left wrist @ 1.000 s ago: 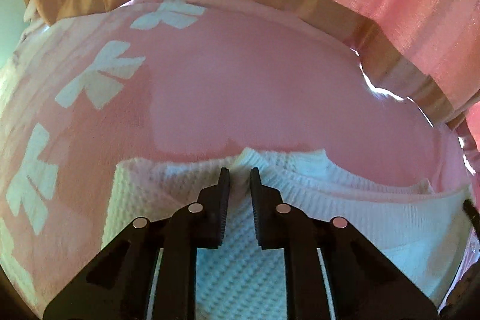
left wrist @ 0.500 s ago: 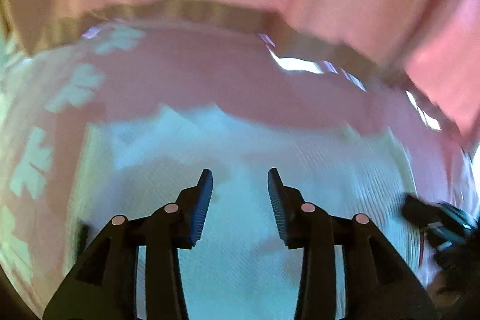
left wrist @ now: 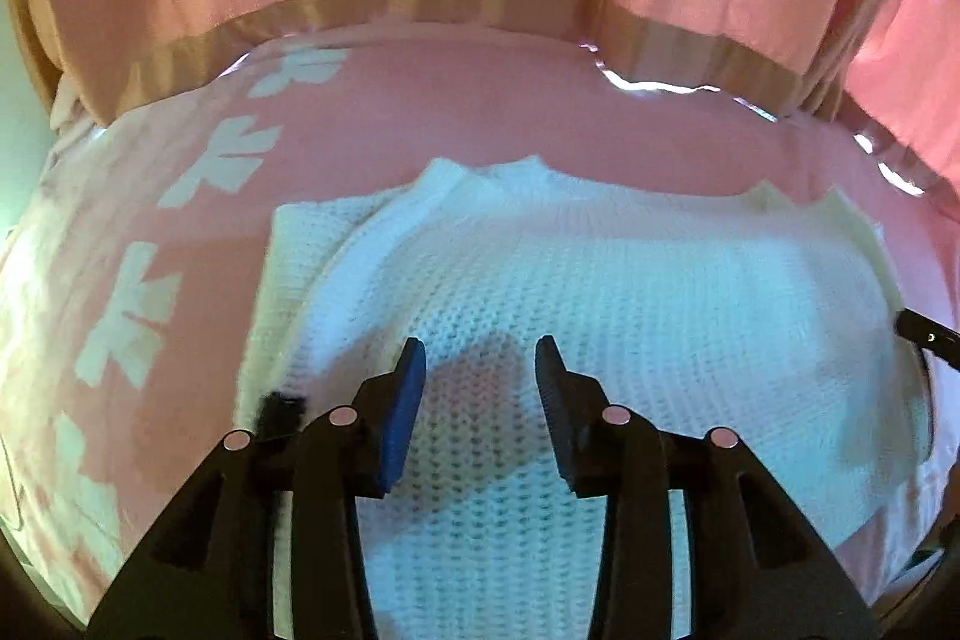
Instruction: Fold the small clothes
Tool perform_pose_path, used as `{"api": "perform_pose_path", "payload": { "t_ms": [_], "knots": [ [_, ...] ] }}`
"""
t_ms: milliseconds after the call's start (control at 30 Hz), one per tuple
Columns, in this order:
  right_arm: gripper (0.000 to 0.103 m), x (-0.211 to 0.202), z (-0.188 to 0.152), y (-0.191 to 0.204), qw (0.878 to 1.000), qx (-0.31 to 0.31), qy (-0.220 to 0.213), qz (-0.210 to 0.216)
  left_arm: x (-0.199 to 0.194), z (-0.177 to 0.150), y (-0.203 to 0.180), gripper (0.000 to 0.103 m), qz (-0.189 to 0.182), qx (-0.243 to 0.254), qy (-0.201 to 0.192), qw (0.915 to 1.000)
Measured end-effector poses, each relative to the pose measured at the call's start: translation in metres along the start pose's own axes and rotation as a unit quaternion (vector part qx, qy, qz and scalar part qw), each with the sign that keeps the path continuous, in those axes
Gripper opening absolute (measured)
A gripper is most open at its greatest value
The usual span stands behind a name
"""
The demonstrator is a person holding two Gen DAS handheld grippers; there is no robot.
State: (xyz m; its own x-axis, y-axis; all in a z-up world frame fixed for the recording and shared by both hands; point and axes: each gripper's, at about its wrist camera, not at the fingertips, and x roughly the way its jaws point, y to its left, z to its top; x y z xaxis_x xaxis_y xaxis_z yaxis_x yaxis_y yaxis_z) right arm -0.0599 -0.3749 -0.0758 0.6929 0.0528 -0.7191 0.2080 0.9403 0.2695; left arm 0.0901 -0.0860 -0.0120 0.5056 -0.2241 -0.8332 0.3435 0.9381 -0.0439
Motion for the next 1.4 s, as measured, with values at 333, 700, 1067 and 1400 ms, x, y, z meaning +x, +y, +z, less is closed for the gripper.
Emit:
{"api": "perform_pose_path", "payload": {
  "t_ms": [333, 700, 1067, 1400],
  "knots": [
    [0.012, 0.003, 0.029, -0.017, 0.998, 0.031, -0.017, -0.055, 0.001, 0.017, 0.022, 0.049, -0.007, -0.049, -0.005, 0.9988],
    [0.0, 0.053, 0.058, -0.033, 0.992, 0.016, 0.005, -0.123, 0.059, 0.045, 0.018, 0.062, 0.036, -0.046, 0.016, 0.9982],
    [0.008, 0.025, -0.015, 0.1, 0.987, -0.162, 0.018, -0.01, -0.001, 0.005, -0.03, 0.062, -0.008, 0.01, 0.014, 0.9998],
    [0.005, 0.035, -0.019, 0.107, 0.986, -0.162, 0.038, 0.003, -0.007, -0.027, -0.03, 0.068, -0.005, 0.039, 0.02, 0.999]
  ]
}}
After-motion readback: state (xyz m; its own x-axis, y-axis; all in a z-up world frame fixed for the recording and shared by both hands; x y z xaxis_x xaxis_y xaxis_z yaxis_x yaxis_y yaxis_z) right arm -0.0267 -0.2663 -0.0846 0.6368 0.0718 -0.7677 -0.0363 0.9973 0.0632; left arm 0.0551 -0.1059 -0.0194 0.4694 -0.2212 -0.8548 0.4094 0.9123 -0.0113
